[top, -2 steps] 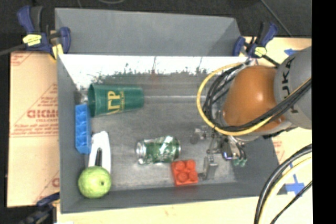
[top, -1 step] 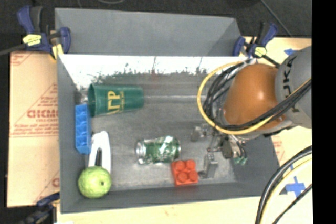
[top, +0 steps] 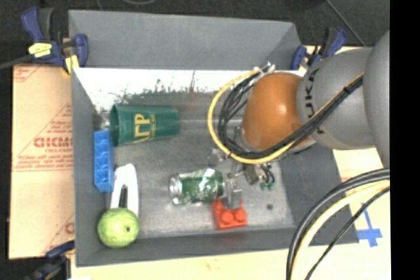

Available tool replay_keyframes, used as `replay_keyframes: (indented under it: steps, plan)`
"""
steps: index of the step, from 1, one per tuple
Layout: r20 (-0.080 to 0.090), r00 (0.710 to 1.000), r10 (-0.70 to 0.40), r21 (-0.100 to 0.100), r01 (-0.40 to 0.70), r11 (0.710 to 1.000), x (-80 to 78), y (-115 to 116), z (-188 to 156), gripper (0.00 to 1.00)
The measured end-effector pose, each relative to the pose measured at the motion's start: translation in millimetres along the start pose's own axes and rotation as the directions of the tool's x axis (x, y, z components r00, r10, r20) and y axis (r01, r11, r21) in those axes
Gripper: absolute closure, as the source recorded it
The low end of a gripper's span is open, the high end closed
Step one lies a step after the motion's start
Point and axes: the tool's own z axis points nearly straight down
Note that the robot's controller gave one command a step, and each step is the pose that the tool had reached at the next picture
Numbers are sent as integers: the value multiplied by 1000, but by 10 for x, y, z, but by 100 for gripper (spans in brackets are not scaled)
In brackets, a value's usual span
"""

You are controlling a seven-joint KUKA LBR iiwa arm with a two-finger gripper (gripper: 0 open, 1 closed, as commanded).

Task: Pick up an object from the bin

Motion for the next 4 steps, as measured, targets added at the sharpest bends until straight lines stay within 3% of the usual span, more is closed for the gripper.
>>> replay_keyframes:
  steps: [1, 2, 3, 4]
  plan:
    - [-9, 1000, -19, -5, 19, 1000, -47, 329, -43, 0]
    - [-8, 1000, 26, -4, -26, 1000, -330, 468, -90, 0]
    - [-6, 1000, -3, -4, 3, 1000, -493, 660, 265, 0]
    - [-9, 1000, 6, -4, -6, 1000, -574, 798, 271, 100]
